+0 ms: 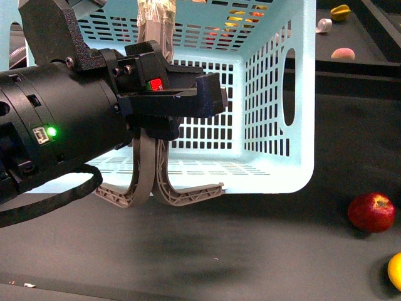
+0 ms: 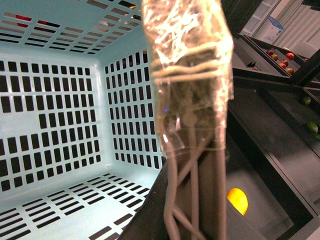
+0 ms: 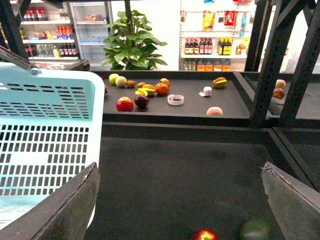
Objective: Pick mango with right arm and hold basket with left
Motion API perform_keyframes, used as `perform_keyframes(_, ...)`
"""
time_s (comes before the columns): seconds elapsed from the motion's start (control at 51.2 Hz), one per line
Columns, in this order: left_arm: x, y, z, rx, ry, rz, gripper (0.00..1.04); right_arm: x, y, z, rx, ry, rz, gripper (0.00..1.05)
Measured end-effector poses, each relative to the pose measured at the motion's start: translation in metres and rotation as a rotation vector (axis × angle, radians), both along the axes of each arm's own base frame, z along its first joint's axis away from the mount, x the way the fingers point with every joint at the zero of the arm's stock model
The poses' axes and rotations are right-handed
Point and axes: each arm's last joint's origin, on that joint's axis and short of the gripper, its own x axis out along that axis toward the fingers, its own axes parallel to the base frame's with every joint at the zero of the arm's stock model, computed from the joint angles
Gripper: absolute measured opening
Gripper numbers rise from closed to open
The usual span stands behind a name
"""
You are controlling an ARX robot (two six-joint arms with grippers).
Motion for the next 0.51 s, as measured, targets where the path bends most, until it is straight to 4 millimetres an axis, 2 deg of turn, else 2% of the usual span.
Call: perform_keyframes(0.507, 0.0001, 0.0003, -0.0001, 0.001, 0.000, 0.008, 0.06, 0.0000, 0.0000, 0.0000, 0.000, 0.000, 0.000, 0.96)
